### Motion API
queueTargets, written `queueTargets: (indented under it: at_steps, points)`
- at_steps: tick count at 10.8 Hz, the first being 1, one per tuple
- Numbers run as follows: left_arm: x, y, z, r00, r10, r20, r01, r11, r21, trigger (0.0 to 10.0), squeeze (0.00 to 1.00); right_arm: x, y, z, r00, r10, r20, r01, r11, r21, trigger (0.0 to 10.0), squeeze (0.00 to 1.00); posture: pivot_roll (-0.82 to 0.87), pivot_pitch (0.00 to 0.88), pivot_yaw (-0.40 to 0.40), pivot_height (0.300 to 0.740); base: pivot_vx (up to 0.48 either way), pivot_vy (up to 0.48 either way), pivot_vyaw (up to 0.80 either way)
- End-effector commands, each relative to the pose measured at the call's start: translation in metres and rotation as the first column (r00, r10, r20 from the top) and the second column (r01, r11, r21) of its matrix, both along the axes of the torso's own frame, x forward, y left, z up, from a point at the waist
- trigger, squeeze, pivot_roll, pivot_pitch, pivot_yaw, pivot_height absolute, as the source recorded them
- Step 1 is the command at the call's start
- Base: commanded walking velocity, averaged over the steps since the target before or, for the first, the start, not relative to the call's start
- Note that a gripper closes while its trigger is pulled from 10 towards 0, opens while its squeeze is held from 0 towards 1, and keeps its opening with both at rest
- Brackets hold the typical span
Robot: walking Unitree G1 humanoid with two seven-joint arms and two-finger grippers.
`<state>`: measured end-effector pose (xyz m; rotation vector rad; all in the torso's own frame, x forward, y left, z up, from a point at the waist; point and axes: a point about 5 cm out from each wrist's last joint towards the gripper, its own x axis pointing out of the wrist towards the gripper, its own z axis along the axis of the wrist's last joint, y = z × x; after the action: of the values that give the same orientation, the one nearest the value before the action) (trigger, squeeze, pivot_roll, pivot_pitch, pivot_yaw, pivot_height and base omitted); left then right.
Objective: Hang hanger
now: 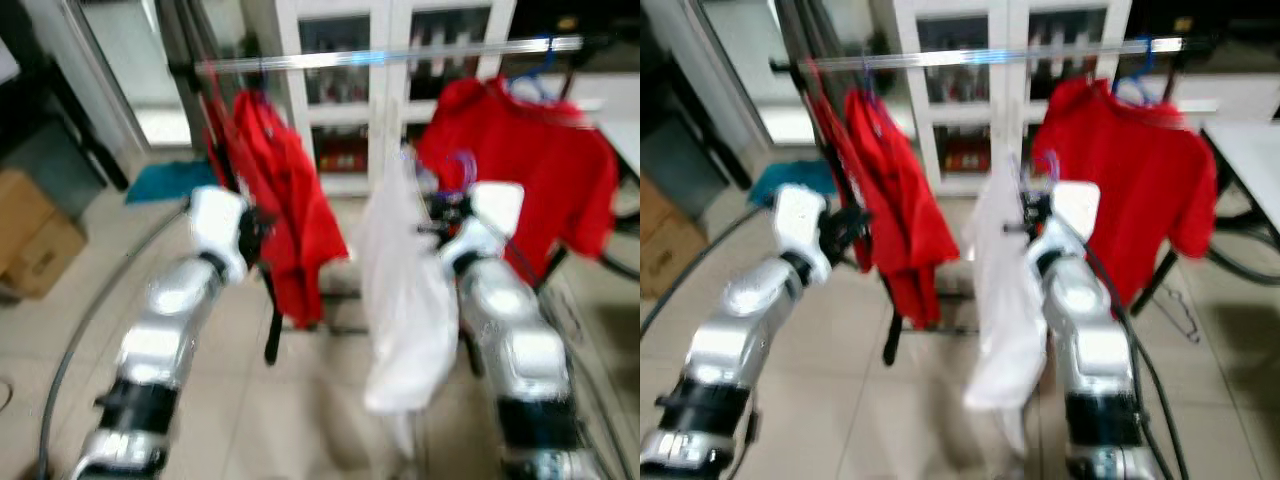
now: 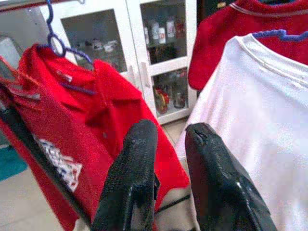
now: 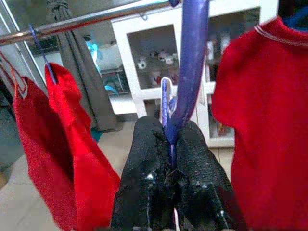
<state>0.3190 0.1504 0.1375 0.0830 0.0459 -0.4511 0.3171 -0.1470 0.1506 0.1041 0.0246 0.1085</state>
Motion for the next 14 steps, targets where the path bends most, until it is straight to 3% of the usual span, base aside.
queueTargets:
  at_steps: [1,8,12,14]
  points:
    - [0.001,0.01,0.004,1.0,0.029,0.012,-0.029,0.999,0.015,10.0,0.0,0.006,0.017,0.014,0.997,0.052,0.048,-0.052,0.999,0.001,10.0,0.0,0.03,0.0,0.099,0.74,0.45,0.0,0.0]
    - [0.0,0.003,0.005,0.999,-0.031,0.02,0.03,0.998,0.046,10.0,0.0,0.032,0.021,0.033,0.995,0.083,0.05,-0.073,0.982,-0.173,10.0,0.0,0.02,0.0,0.088,0.74,0.448,0.0,0.0]
    - [-0.003,-0.005,0.008,0.995,-0.097,0.039,0.094,0.993,0.07,10.0,0.0,0.044,0.024,0.04,0.994,0.102,0.043,-0.091,0.972,-0.215,10.0,0.0,0.03,0.0,0.071,0.74,0.43,0.0,0.0]
    - [-0.005,-0.009,0.011,0.99,-0.136,0.046,0.133,0.989,0.07,10.0,0.0,0.048,0.022,0.04,0.996,0.086,0.031,-0.078,0.973,-0.219,10.0,0.0,0.03,0.0,0.069,0.74,0.0,0.0,0.0]
